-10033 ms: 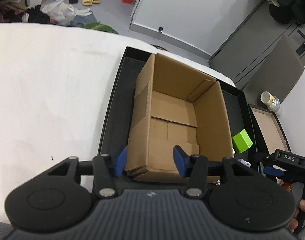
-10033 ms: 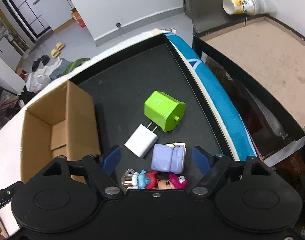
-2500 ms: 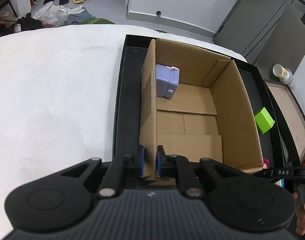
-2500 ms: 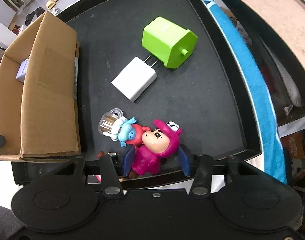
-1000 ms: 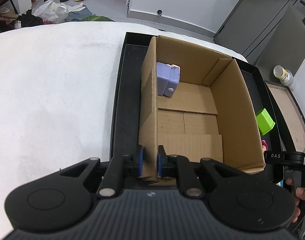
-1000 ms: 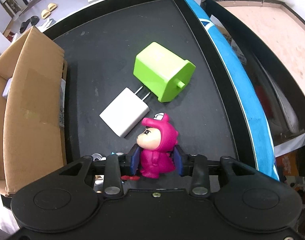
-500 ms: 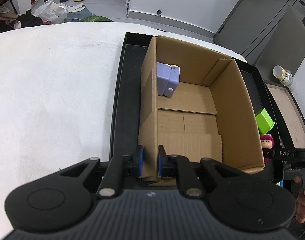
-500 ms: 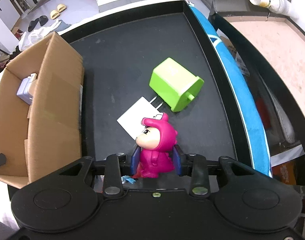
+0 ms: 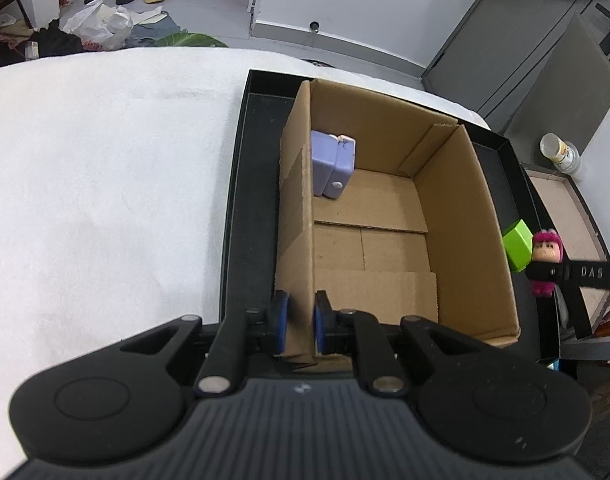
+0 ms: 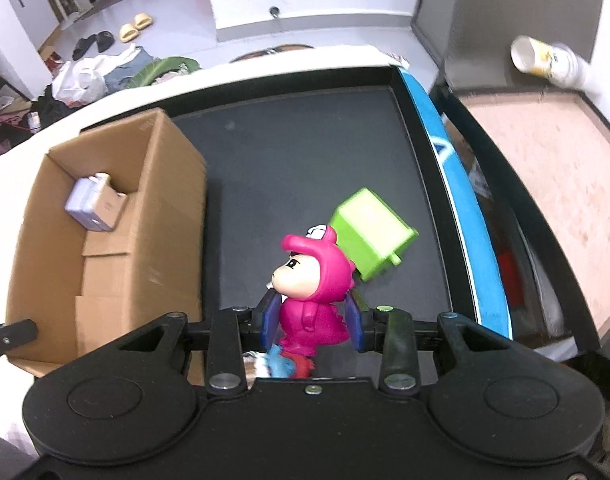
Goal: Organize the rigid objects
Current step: 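Lift the pink figurine with the right gripper and carry it into the box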
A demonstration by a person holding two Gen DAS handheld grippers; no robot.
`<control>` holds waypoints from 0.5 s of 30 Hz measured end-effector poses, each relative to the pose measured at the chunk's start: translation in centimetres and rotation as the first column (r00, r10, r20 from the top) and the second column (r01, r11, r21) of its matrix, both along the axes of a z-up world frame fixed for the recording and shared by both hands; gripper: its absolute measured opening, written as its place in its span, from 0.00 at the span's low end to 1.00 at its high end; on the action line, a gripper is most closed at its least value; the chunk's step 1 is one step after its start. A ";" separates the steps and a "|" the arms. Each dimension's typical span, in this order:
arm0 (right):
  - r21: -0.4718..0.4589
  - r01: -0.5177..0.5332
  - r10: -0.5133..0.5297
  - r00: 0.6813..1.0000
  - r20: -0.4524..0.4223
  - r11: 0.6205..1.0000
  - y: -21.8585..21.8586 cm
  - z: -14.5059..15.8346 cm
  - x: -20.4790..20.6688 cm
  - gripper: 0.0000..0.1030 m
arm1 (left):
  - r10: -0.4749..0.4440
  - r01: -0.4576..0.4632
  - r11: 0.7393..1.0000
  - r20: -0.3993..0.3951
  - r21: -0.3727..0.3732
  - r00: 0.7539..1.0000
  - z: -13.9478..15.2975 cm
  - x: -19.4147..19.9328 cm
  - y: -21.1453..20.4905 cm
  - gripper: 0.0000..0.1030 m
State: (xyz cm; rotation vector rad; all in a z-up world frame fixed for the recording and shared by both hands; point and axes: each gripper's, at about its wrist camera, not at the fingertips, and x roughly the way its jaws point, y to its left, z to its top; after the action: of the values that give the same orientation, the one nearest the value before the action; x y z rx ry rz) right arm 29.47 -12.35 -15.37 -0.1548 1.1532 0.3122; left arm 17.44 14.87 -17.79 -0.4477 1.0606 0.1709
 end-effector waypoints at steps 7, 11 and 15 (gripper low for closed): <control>0.009 -0.045 0.045 0.999 0.030 0.999 2.7 1.6 0.0 0.33 | 0.009 -0.009 1.000 0.009 -0.008 1.000 0.1 -0.3 0.3 0.11; 0.021 -0.068 0.067 0.997 0.048 0.997 4.1 2.6 0.0 0.33 | 0.022 -0.021 1.000 0.019 -0.022 1.000 0.1 -0.6 0.4 0.11; 0.030 -0.091 0.089 0.994 0.062 0.995 5.7 3.3 0.0 0.34 | 0.017 -0.017 1.000 0.022 -0.025 1.000 0.1 -0.6 0.5 0.11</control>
State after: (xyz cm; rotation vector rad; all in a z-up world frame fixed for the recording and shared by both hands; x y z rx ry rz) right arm 29.47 -6.66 -12.05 -0.1860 1.0825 0.4033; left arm 16.81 15.38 -17.70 -0.4799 1.0380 0.1676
